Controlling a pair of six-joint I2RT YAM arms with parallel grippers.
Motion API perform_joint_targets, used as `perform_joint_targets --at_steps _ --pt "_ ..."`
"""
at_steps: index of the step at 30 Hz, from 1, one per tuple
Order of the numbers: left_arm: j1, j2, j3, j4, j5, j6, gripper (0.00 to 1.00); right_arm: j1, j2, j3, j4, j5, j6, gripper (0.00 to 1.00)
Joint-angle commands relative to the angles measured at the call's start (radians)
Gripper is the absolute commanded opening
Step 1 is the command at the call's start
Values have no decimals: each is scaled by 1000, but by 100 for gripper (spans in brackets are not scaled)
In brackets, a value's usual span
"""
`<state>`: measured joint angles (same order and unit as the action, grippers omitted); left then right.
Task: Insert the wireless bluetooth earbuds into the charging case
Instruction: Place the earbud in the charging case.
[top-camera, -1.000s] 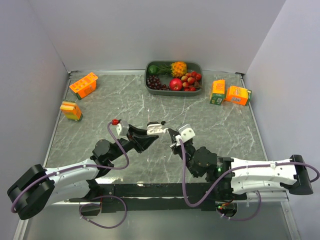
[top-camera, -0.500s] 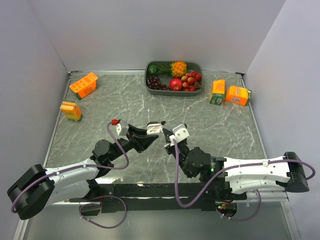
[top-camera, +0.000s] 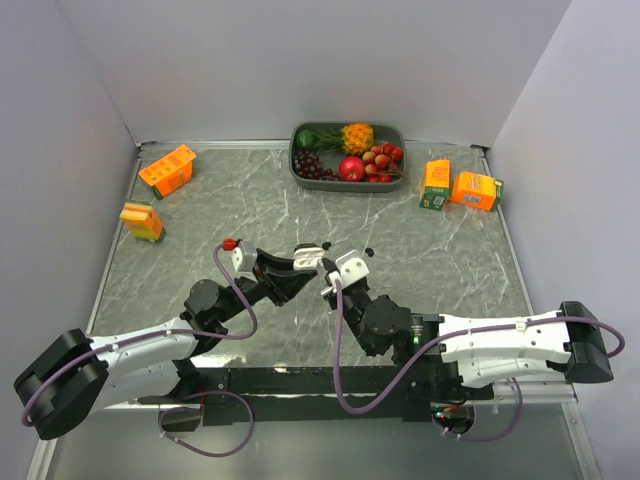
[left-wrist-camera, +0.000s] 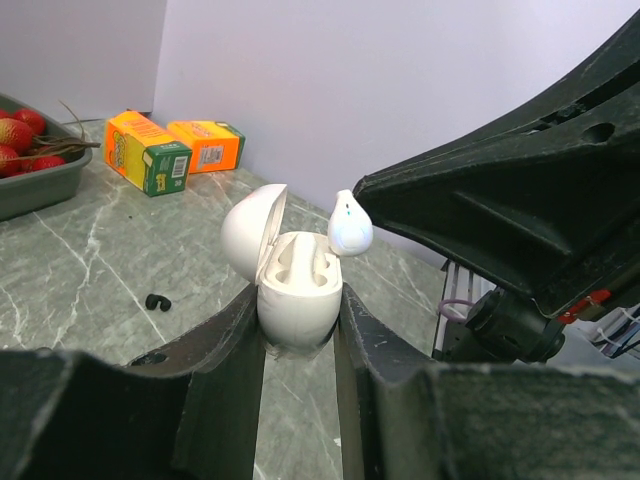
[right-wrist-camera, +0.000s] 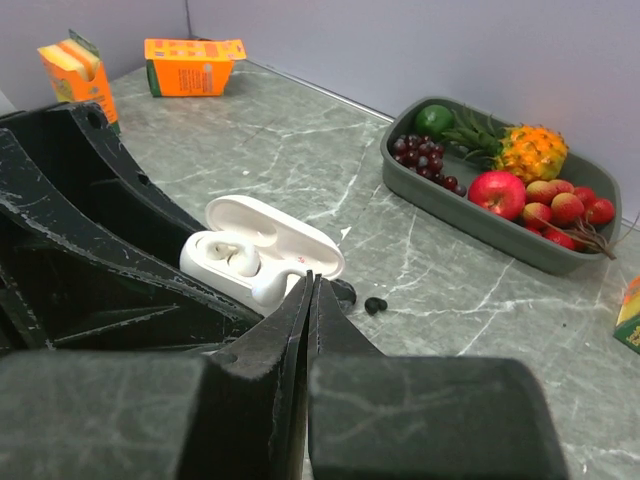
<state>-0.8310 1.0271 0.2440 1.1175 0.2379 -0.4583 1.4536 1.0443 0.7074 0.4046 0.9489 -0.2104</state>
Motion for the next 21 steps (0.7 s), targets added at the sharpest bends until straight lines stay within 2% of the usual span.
perform_joint_targets --at_steps 1,11,21 --pt "-7 -22 14 61 -2 -6 1 5 5 41 54 30 -29 0" --pt "-16 -15 21 58 0 -6 1 1 22 40 111 51 -70 0" --pt "-22 -30 21 45 -15 -5 1 -2 25 35 63 28 -53 0"
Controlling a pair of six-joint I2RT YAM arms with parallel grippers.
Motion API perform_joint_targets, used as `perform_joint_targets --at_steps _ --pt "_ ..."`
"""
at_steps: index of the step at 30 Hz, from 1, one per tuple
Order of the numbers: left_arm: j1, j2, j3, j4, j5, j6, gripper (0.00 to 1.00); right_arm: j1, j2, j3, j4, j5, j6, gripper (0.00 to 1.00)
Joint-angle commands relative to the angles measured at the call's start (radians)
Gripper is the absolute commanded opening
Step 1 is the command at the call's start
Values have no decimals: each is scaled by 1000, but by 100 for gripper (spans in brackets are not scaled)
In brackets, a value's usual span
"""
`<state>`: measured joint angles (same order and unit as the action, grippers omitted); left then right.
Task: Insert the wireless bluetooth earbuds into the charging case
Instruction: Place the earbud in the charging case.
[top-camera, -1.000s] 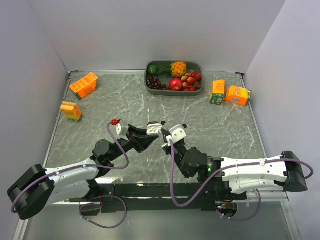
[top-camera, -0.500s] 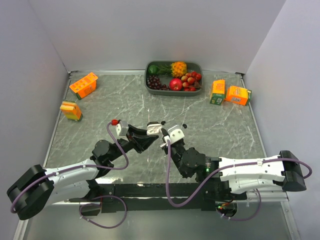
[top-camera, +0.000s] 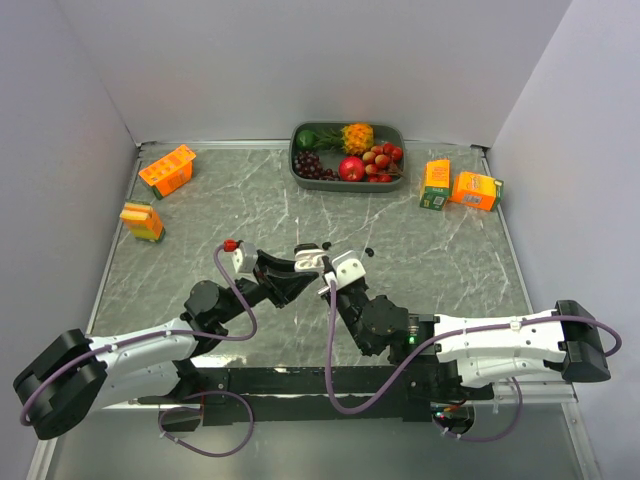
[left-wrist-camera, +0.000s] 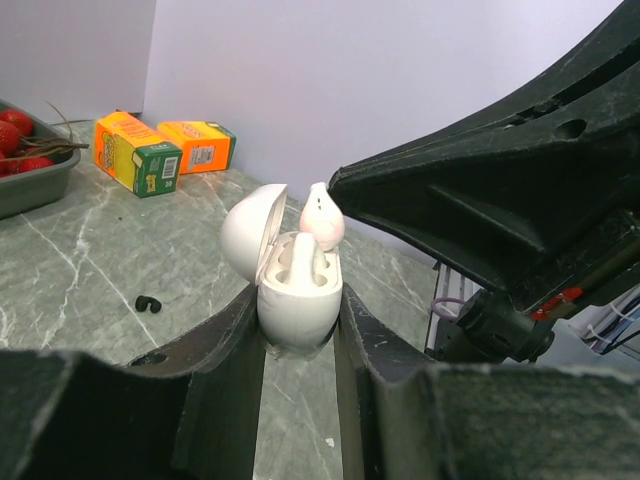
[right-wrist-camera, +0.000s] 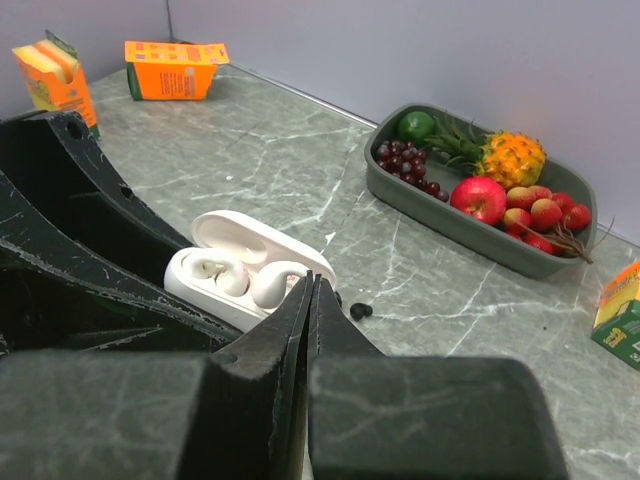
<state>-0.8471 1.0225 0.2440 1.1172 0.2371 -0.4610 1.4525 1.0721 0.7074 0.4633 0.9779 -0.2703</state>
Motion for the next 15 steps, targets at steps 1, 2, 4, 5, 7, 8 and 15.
perform_joint_targets --at_steps 1,2,4,5,7,8,15 --pt "-6 -27 21 44 -16 -1 1 0 -4 32 2 -1 5 0" --pt "-6 -27 21 44 -19 -1 1 0 -8 30 -2 -4 6 0" --pt "-6 -32 21 43 -24 1 1 0 -12 23 -11 -8 8 0" --pt "-6 -33 21 43 -27 2 1 -1 -14 20 -12 -8 9 0" --pt "-6 -35 23 43 -28 4 1 2 -15 18 -23 -5 11 0" --pt "-6 -35 23 41 -27 4 1 -1 -14 15 -23 -7 13 0" --pt "-4 -32 31 39 -28 4 1 0 -17 3 -14 -7 -6 0"
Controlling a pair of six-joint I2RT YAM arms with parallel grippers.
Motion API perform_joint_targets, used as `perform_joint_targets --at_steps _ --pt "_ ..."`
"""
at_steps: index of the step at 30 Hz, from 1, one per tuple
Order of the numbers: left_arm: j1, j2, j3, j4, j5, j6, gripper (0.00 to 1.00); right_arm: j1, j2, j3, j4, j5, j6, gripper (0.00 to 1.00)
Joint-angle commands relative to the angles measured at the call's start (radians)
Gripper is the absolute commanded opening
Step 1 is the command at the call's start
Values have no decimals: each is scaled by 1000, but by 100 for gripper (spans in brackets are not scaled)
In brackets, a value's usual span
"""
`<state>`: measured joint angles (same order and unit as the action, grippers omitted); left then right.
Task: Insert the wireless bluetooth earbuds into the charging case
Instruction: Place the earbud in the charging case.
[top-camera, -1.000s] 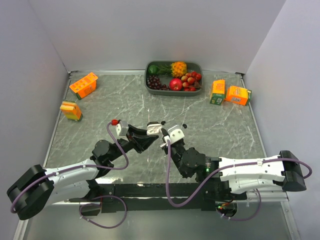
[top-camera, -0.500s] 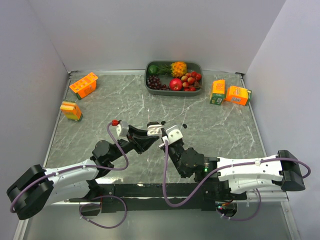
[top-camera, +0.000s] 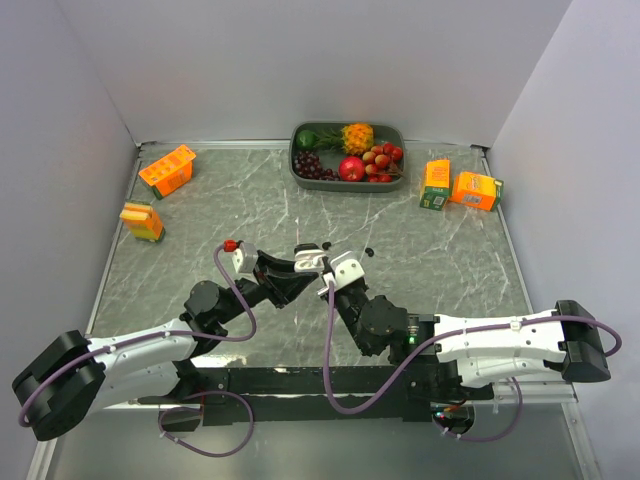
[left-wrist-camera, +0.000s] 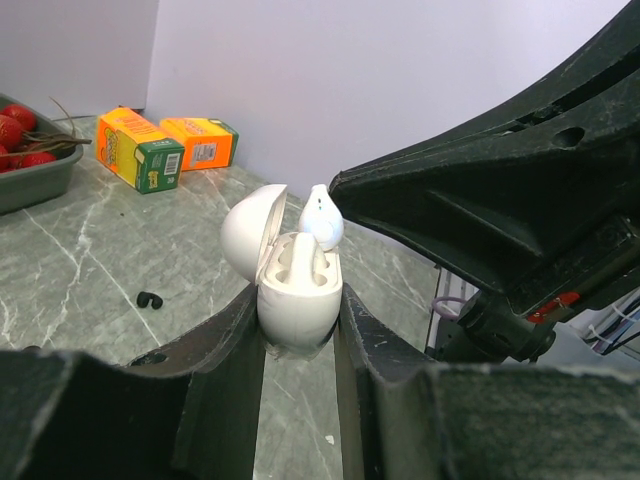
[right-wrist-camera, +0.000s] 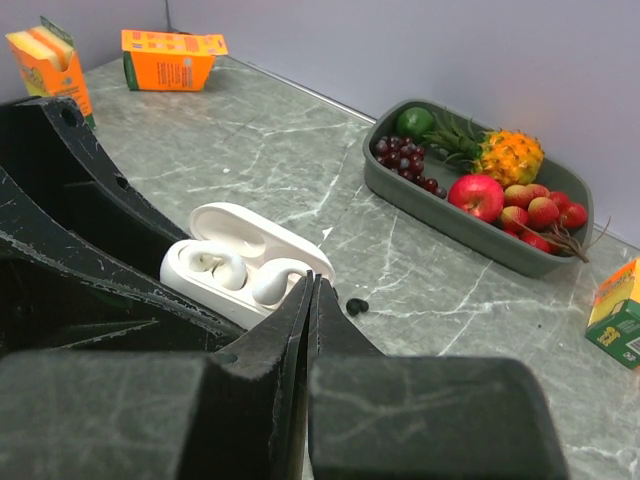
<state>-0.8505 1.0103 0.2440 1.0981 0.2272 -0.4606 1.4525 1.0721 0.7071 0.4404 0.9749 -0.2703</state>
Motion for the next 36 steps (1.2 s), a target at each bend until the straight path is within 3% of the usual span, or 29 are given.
perform_joint_targets --at_steps 1,11,22,36 --pt "-2 -19 32 59 -17 4 1 0 -23 -4 29 -2 -16 0" --pt "-2 -15 32 63 -12 -1 1 0 -37 -40 89 -25 -116 0" --pt "-2 -7 40 72 -17 -3 1 0 -17 -6 -26 -61 11 0" --pt "-1 -10 40 69 -25 5 1 5 -6 15 -75 -105 42 0"
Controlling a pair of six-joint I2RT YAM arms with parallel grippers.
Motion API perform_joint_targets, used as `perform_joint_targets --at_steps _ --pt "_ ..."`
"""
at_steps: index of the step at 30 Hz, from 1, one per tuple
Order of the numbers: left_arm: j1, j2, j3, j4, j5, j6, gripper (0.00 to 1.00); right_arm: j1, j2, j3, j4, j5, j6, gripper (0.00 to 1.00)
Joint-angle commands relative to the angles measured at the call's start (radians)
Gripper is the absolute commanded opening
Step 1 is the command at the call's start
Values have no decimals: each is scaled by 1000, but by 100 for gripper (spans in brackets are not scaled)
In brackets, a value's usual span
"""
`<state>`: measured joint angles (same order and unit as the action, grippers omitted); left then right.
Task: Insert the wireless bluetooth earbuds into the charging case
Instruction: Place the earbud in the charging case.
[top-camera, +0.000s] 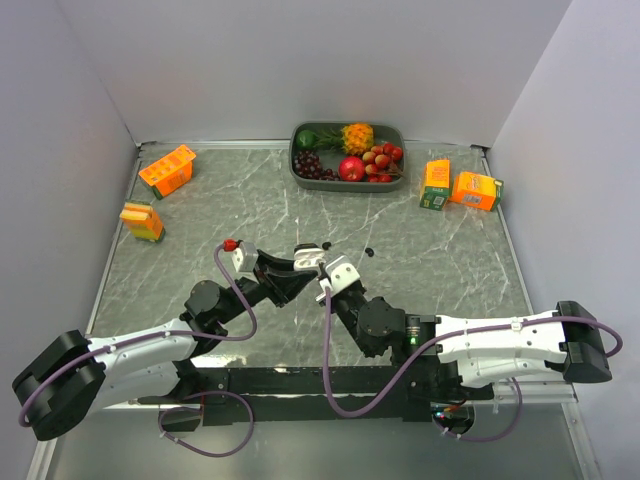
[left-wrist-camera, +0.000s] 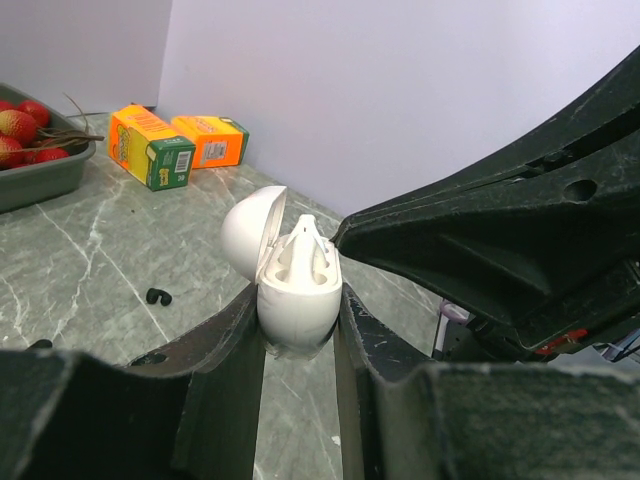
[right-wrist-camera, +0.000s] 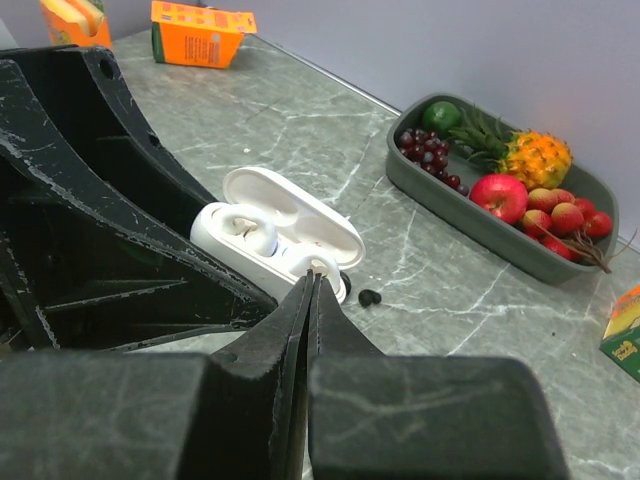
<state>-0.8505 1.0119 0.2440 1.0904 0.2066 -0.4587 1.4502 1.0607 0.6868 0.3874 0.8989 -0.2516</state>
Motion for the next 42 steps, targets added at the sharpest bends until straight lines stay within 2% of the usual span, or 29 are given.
perform_joint_targets --at_steps 1,9,13,16,22,24,25,26,27,28,30,34,39,42 --pt "-2 -13 41 74 -4 5 1 7 4 36 -22 -26 23 0" --pt "-1 -12 32 72 5 3 1 7 -7 60 -59 -20 20 0" --pt "-2 -18 21 71 -3 5 1 9 -37 83 -85 -20 20 23" --pt "-2 -29 17 63 -7 11 1 9 -73 112 -135 -15 21 36" --pt "1 -65 8 40 10 29 1 -7 -174 166 -205 -2 26 54" --pt "11 -73 3 46 101 26 1 -39 -203 203 -335 -37 130 56" --pt "17 -73 3 55 149 17 1 -101 -211 244 -411 -72 185 56" --pt "22 -65 5 63 189 -4 1 -134 -220 261 -508 -159 286 56" --pt "28 -58 3 74 279 -17 1 -169 -220 275 -553 -194 325 57" --pt "31 -52 1 106 318 -32 1 -224 -219 305 -583 -230 356 57" --pt "31 -27 8 120 405 -72 1 -260 -191 342 -676 -328 390 57" --pt "31 2 21 126 476 -92 1 -281 -101 449 -792 -426 383 57" --pt "31 -10 61 23 505 -12 1 -304 -51 502 -875 -595 393 59" --pt "31 -16 77 -12 510 15 1 -312 -31 516 -917 -620 406 59"
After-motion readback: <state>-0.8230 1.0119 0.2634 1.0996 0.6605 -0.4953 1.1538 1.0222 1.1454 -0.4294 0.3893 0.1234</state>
